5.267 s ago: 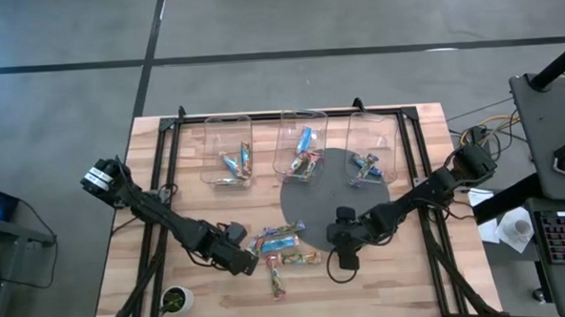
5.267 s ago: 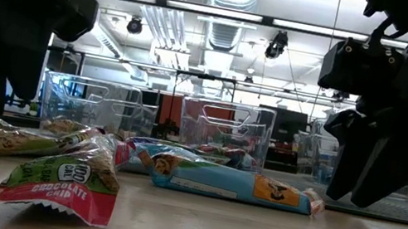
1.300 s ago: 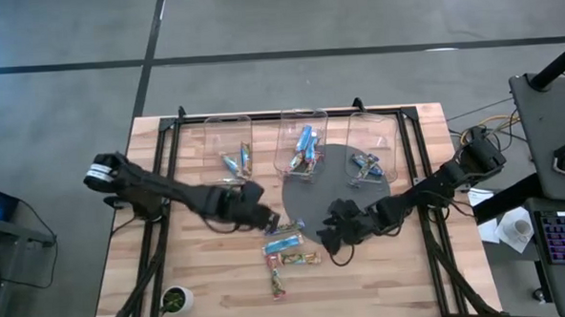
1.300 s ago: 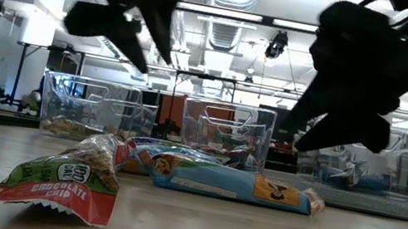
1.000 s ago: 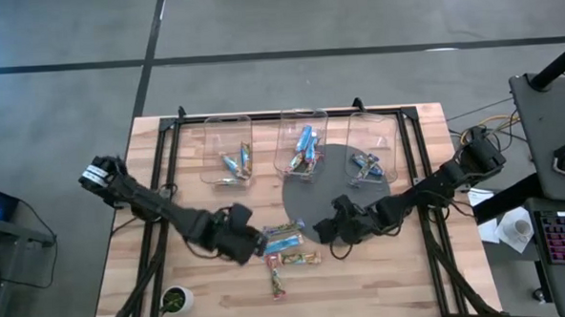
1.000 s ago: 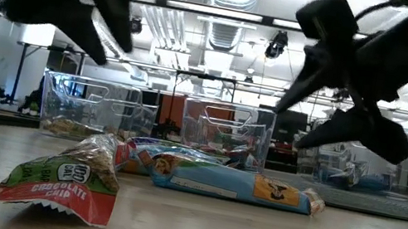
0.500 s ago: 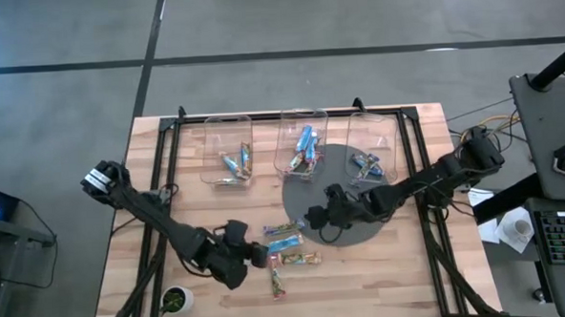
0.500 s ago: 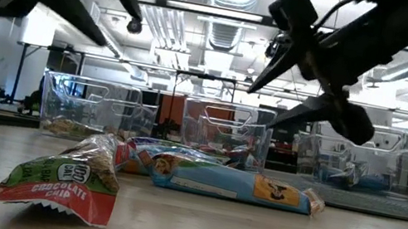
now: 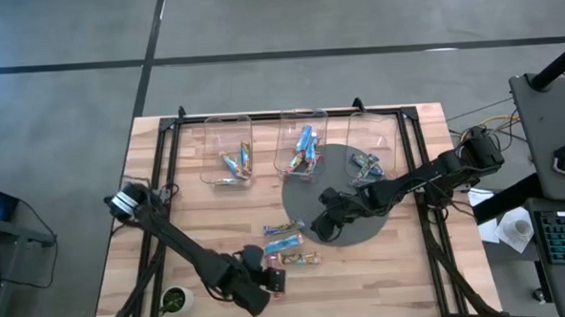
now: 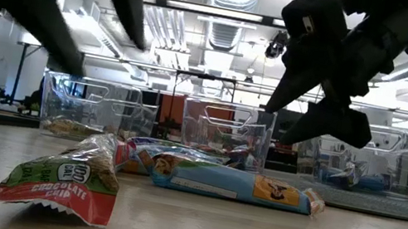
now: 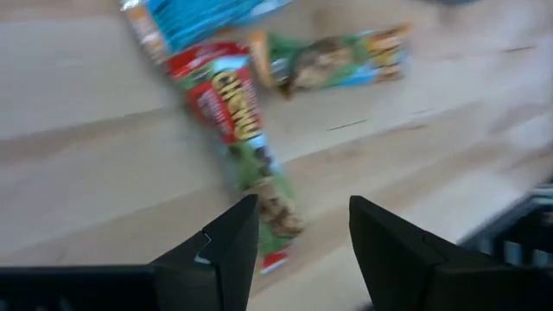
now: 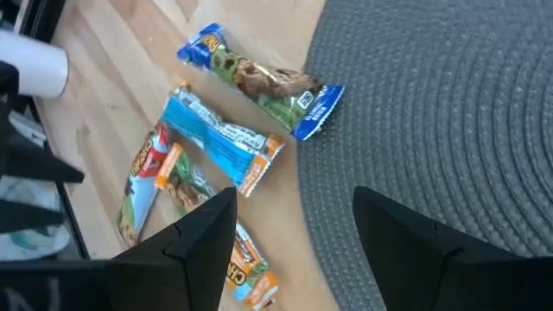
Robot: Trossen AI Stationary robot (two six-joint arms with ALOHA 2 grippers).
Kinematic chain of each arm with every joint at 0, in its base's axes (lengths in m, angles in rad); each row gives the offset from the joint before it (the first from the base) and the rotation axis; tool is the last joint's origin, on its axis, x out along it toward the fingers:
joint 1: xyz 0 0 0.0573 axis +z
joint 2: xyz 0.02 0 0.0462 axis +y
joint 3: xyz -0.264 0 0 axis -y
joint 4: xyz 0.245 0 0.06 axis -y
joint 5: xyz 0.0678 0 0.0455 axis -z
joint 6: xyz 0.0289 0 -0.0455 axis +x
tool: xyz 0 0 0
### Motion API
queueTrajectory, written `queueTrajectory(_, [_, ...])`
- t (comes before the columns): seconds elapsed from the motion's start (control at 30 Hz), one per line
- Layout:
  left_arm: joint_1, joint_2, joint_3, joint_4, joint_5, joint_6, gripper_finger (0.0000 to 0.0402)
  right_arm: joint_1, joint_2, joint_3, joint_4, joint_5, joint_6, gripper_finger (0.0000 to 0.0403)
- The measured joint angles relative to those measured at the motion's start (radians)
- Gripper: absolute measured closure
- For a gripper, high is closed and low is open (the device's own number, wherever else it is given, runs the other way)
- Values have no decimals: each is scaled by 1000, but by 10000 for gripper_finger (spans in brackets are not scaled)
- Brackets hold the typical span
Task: Pick and place Granola Bars by type
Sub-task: Put the red granola bar into the middle transparent bin
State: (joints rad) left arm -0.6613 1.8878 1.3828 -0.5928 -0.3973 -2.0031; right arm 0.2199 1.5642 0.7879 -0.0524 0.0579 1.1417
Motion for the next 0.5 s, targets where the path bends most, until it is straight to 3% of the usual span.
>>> queueTrajectory(0.2, [-1,107,136,-160,105,-44,239,0,0,0,3,-3,-50,179])
queueTrajectory(0.4, [-1,140,198,-139,17,-17,239,1,0,0,4,-3,-53,179])
queueTrajectory(0.5, [3,138,186,-143,22,-20,239,3,0,0,5,-3,-53,179])
